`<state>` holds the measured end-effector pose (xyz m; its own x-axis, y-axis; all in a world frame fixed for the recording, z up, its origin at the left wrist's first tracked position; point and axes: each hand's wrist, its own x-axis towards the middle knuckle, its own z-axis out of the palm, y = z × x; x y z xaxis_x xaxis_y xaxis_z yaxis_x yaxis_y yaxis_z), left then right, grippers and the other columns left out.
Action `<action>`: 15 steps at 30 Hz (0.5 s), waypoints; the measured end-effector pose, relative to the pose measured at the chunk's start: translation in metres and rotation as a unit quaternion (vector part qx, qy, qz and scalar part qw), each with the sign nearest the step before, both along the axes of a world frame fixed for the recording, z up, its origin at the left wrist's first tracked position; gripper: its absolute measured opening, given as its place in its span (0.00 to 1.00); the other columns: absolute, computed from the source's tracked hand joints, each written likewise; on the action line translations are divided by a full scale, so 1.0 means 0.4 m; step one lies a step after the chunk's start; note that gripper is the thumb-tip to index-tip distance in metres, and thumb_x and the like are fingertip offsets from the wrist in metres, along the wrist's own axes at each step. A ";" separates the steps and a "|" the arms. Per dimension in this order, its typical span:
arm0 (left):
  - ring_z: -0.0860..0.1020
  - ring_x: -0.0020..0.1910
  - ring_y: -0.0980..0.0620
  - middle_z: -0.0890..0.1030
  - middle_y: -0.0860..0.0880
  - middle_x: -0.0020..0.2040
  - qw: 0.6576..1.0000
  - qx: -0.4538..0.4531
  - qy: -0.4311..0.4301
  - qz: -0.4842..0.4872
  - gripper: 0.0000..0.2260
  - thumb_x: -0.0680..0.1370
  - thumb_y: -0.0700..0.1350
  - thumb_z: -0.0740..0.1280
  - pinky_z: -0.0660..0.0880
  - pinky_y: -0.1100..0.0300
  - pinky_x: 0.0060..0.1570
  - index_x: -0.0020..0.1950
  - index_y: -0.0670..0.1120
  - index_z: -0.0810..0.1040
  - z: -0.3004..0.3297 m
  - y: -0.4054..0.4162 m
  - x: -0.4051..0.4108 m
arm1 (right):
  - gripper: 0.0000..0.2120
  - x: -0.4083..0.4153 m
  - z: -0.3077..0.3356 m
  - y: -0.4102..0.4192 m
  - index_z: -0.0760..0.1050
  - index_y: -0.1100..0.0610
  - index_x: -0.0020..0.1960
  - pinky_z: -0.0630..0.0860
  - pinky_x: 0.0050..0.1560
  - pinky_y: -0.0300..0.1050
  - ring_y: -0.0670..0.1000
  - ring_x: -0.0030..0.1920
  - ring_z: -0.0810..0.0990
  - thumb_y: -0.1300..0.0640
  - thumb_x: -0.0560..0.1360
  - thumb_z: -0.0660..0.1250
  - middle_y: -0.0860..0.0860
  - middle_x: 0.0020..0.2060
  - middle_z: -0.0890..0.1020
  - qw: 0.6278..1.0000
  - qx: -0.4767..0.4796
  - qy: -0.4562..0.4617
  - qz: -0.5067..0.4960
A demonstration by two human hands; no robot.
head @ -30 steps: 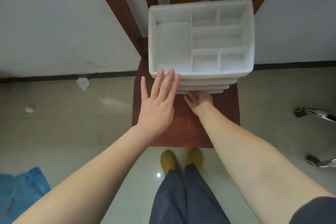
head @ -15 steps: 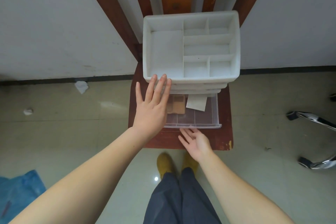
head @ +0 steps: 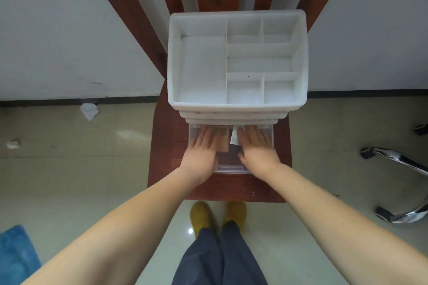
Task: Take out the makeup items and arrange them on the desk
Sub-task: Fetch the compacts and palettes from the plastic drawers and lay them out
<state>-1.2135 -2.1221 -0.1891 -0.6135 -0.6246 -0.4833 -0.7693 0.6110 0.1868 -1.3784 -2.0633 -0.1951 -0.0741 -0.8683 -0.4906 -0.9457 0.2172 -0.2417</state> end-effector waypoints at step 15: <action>0.64 0.66 0.38 0.64 0.40 0.67 0.998 0.054 -0.018 0.010 0.38 0.69 0.55 0.69 0.72 0.48 0.58 0.75 0.49 0.55 0.018 -0.058 -0.025 | 0.32 -0.022 0.047 0.000 0.61 0.50 0.70 0.75 0.51 0.48 0.57 0.61 0.72 0.41 0.71 0.66 0.54 0.63 0.71 0.986 0.005 -0.095 -0.134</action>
<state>-1.2234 -2.1451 -0.1821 -0.5826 -0.5797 -0.5697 -0.7885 0.5732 0.2231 -1.3874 -2.0635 -0.1765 -0.2066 -0.8245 -0.5268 -0.7920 0.4570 -0.4047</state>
